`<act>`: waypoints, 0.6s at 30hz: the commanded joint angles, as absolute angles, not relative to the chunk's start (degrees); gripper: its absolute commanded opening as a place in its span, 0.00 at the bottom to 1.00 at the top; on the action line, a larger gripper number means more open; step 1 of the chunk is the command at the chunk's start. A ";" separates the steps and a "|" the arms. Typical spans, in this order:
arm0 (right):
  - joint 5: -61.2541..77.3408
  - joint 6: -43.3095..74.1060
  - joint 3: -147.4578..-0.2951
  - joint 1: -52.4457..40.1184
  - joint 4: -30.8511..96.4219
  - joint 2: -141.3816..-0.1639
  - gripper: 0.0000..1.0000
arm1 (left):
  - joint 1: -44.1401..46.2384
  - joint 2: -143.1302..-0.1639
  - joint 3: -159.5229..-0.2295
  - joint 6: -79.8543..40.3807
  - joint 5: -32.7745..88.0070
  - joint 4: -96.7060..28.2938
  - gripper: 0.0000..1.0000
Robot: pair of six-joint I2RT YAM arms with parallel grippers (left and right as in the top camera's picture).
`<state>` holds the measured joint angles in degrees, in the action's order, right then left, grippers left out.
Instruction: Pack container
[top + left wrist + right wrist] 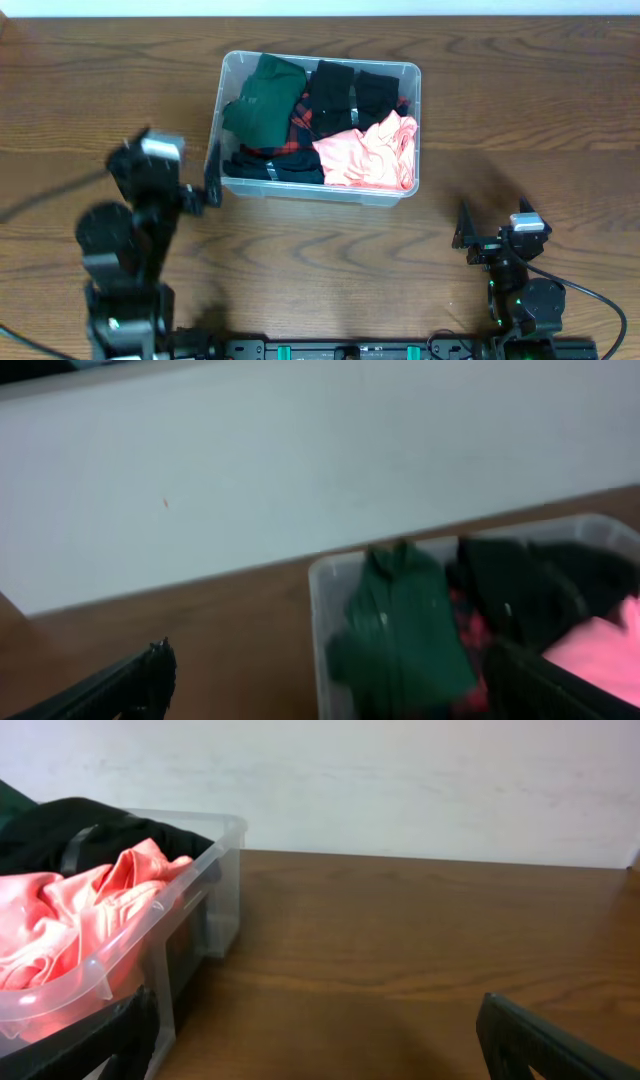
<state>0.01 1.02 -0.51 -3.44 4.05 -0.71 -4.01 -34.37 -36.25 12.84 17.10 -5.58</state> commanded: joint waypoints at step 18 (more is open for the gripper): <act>-0.60 1.43 -0.32 -2.96 4.23 -0.32 0.99 | -3.92 -2.31 -4.08 10.37 18.39 4.43 0.98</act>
